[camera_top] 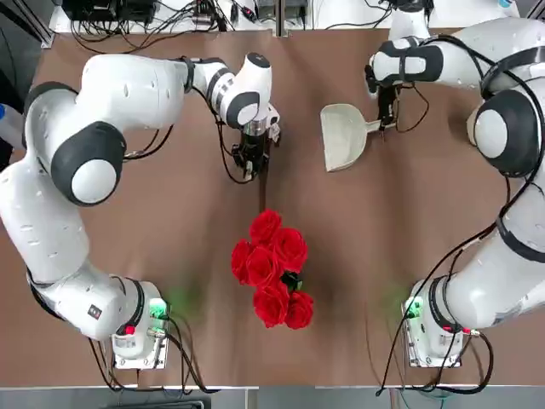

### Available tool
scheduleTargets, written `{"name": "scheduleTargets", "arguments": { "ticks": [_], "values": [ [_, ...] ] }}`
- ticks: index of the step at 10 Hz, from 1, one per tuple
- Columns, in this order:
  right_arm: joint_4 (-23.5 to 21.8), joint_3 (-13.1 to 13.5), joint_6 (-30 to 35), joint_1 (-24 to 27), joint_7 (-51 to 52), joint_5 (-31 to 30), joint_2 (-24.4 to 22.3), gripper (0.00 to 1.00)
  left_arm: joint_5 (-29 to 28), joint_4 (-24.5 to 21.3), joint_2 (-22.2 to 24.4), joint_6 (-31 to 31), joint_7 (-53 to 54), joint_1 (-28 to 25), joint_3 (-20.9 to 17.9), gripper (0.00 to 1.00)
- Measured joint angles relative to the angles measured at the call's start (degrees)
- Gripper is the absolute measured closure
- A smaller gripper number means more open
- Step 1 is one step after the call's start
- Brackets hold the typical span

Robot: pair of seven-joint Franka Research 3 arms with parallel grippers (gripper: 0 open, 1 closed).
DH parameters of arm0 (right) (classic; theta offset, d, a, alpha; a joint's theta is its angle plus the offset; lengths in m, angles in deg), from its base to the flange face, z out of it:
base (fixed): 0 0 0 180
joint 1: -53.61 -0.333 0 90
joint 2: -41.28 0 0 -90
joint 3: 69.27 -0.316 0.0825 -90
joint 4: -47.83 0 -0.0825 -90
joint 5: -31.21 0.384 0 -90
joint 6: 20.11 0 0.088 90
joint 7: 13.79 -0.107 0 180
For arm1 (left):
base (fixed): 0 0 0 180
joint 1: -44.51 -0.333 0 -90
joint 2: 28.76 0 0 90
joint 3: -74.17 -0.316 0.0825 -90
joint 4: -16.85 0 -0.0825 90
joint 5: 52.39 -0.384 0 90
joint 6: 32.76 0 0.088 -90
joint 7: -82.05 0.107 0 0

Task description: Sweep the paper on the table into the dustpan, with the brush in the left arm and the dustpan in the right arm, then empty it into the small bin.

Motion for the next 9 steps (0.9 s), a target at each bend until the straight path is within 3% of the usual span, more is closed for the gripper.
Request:
{"name": "scheduleTargets", "arguments": {
  "ticks": [4,7,9],
  "values": [
    [1.1,-0.1,0.2,-5.9,-10.9,0.0,-0.1,0.67,0.0,0.5,-1.8,-4.6,-4.2,4.3,0.0,0.72],
    [2.5,-0.1,1.0,-11.3,-19.8,0.0,0.0,0.67,0.0,4.9,-5.7,-5.2,-6.0,5.1,-0.1,0.72],
    [2.9,-0.1,1.2,-12.4,-22.1,0.0,0.0,0.67,0.0,7.5,-7.3,-5.2,-7.0,5.2,0.0,0.72]
  ]
}}
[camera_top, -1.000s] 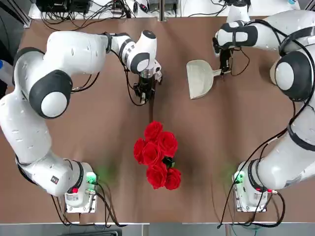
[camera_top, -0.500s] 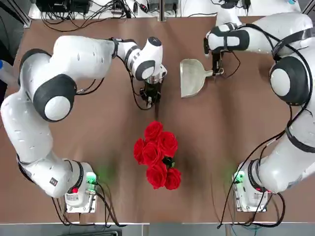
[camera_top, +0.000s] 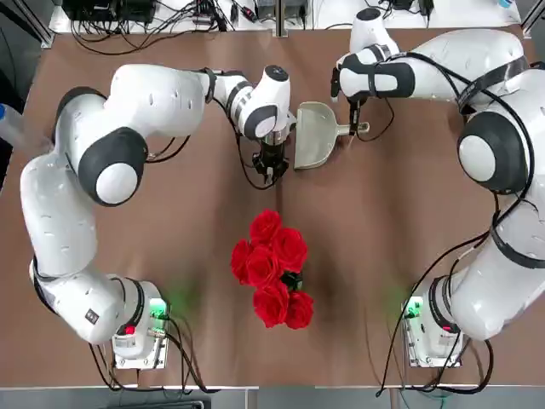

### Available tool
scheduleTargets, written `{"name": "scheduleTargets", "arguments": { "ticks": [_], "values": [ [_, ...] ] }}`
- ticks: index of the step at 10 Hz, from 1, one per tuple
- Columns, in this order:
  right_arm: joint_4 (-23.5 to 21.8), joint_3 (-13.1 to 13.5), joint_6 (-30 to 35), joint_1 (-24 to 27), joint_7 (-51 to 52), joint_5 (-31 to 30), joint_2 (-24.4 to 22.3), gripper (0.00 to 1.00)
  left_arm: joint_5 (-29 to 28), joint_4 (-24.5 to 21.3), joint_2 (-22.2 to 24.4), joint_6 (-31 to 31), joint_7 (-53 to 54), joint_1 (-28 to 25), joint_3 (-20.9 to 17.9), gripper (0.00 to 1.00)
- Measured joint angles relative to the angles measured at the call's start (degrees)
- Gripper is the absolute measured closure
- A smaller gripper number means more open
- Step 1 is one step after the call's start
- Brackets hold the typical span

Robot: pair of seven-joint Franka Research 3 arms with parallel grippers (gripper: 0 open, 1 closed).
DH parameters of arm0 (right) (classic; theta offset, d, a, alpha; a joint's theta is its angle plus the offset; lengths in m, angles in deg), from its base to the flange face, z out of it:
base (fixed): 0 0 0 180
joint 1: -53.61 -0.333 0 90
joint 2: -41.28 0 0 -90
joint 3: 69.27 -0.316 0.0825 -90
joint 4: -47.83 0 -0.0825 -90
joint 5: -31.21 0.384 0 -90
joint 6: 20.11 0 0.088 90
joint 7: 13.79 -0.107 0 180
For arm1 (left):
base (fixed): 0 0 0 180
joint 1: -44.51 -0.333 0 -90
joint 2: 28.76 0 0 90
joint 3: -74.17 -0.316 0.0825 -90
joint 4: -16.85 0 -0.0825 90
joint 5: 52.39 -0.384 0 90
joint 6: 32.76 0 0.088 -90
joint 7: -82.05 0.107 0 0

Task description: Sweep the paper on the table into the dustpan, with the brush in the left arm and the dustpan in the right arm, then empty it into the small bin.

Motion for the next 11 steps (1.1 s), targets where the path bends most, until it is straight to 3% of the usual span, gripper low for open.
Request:
{"name": "scheduleTargets", "arguments": {
  "ticks": [5,11],
  "values": [
    [3.3,0.0,3.1,-3.2,-6.2,0.0,1.1,0.67,0.0,2.8,-0.9,0.0,-2.6,1.4,0.1,0.72],
    [3.9,0.0,3.7,-3.5,-7.4,0.0,1.4,0.67,0.0,4.7,-2.5,0.0,-3.3,2.1,-0.1,0.72]
  ]
}}
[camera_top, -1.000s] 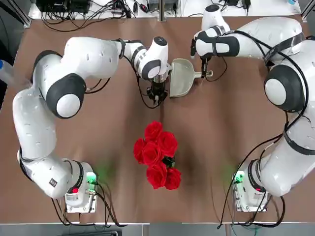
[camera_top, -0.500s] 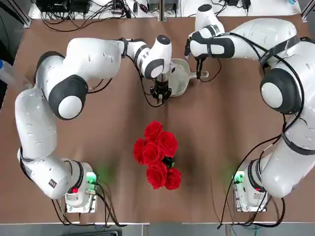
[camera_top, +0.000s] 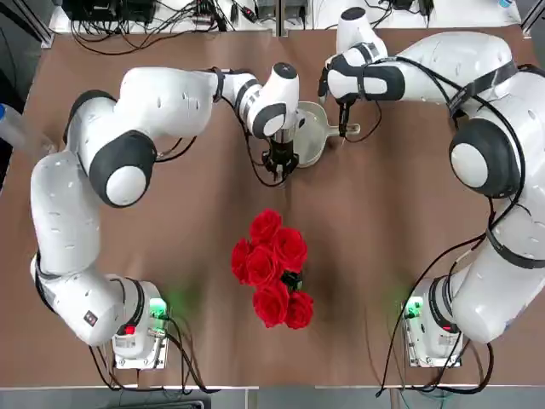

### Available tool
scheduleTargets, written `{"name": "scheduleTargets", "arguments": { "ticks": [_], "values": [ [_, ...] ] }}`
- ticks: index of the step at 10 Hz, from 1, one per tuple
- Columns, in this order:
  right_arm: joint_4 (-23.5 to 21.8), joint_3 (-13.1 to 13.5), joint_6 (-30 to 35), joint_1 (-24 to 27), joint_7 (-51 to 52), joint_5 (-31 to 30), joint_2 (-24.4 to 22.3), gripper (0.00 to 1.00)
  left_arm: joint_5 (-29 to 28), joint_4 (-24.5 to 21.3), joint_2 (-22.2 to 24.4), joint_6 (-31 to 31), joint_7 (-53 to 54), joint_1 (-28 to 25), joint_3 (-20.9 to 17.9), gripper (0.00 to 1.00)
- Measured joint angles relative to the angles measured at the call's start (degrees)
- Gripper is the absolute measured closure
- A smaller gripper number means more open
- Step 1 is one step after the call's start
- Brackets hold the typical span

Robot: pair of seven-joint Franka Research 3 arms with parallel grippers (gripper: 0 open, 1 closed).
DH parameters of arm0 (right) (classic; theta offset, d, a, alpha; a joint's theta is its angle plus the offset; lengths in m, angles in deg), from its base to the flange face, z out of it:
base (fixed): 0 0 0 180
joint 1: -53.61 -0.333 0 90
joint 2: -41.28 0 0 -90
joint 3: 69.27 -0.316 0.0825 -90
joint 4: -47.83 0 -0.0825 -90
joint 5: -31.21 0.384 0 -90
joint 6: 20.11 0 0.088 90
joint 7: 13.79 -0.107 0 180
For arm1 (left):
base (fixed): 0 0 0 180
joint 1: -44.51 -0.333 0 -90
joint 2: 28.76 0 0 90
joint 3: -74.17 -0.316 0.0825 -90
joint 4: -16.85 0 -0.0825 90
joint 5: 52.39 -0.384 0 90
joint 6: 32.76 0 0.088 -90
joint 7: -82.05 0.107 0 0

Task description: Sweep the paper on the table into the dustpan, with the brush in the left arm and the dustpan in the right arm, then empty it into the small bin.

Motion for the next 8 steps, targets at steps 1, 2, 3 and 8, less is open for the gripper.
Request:
{"name": "scheduleTargets", "arguments": {
  "ticks": [1,2,3,8],
  "values": [
    [0.0,0.0,0.0,0.0,0.0,0.0,0.0,0.67,0.0,0.1,-0.1,0.1,0.0,-0.1,-0.1,0.72],
    [0.0,0.0,0.0,0.0,-0.1,0.0,0.0,0.67,0.0,0.1,-0.3,0.1,0.0,-0.3,-0.2,0.72],
    [0.0,0.0,0.1,0.0,-0.1,0.0,0.0,0.67,0.0,0.1,-0.6,0.1,0.0,-0.4,-0.2,0.72],
    [0.1,0.1,2.0,0.0,-0.5,0.0,0.1,0.67,2.7,1.3,-2.2,-6.1,0.1,-0.3,-0.1,0.72]
  ]
}}
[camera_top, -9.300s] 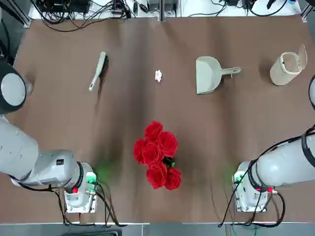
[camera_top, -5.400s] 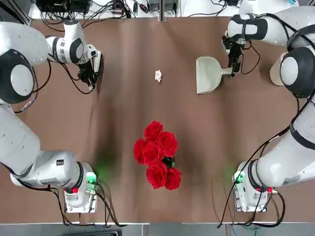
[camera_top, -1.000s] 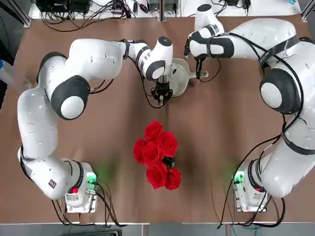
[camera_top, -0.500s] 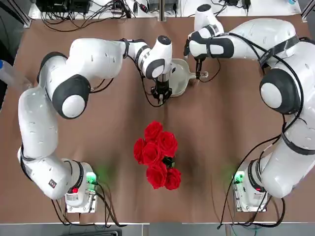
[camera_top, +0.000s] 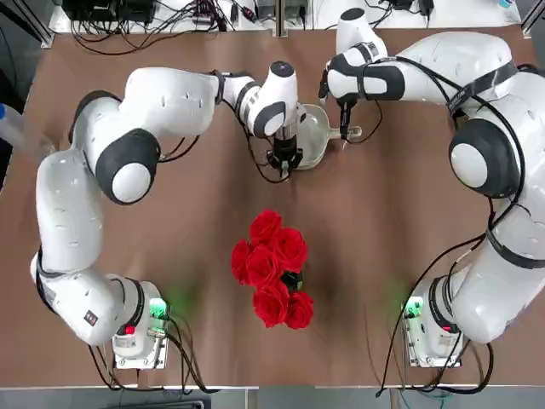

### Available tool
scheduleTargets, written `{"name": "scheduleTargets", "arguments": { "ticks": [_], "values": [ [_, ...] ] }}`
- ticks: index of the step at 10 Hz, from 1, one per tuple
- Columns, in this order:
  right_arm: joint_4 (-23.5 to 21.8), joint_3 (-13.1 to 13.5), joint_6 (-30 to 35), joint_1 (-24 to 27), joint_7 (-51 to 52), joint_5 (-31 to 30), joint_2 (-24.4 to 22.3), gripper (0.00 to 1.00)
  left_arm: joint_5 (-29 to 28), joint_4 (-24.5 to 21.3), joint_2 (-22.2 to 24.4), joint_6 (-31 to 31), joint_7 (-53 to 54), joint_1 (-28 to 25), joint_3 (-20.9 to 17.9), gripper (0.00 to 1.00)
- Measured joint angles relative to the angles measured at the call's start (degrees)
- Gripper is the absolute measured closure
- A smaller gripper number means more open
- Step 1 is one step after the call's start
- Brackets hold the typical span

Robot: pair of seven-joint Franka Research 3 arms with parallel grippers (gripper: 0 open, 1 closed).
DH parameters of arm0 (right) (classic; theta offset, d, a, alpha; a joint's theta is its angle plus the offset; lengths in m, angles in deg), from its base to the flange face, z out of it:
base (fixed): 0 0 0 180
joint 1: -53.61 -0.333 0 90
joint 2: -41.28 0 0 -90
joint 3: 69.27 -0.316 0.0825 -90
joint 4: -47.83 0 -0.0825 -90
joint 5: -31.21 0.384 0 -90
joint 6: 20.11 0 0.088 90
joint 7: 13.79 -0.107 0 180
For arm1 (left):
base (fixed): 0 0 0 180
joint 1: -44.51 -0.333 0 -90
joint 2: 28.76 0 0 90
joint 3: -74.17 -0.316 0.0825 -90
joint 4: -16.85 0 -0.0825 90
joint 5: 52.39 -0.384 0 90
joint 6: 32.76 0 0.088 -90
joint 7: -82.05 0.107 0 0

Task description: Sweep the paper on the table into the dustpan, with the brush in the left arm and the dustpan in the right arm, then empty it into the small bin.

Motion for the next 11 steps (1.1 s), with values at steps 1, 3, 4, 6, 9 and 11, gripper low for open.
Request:
{"name": "scheduleTargets", "arguments": {
  "ticks": [1,3,4,6,9,11],
  "values": [
    [0.0,0.0,0.1,0.0,-0.6,-0.5,0.1,0.67,0.9,0.3,-0.1,-0.9,0.0,0.1,0.0,0.72],
    [0.0,0.0,0.4,-0.3,-1.8,-1.4,0.2,0.67,1.6,0.7,-0.6,-4.1,0.1,0.8,0.1,0.72],
    [0.0,0.0,0.5,-0.3,-1.9,-1.5,0.2,0.67,1.6,0.8,-0.8,-4.8,0.4,1.2,0.2,0.72],
    [0.1,0.3,0.5,-0.2,-1.9,-1.6,0.2,0.67,1.6,1.2,-0.9,-4.9,3.5,1.4,0.9,0.72],
    [0.3,0.6,0.5,2.1,-1.9,-1.0,0.2,0.67,1.6,1.7,-0.8,-3.5,7.0,1.4,1.8,0.72],
    [0.6,0.6,0.5,3.8,-1.8,0.9,0.2,0.67,1.7,2.5,0.5,2.5,10.6,0.3,1.8,0.72]
  ]
}}
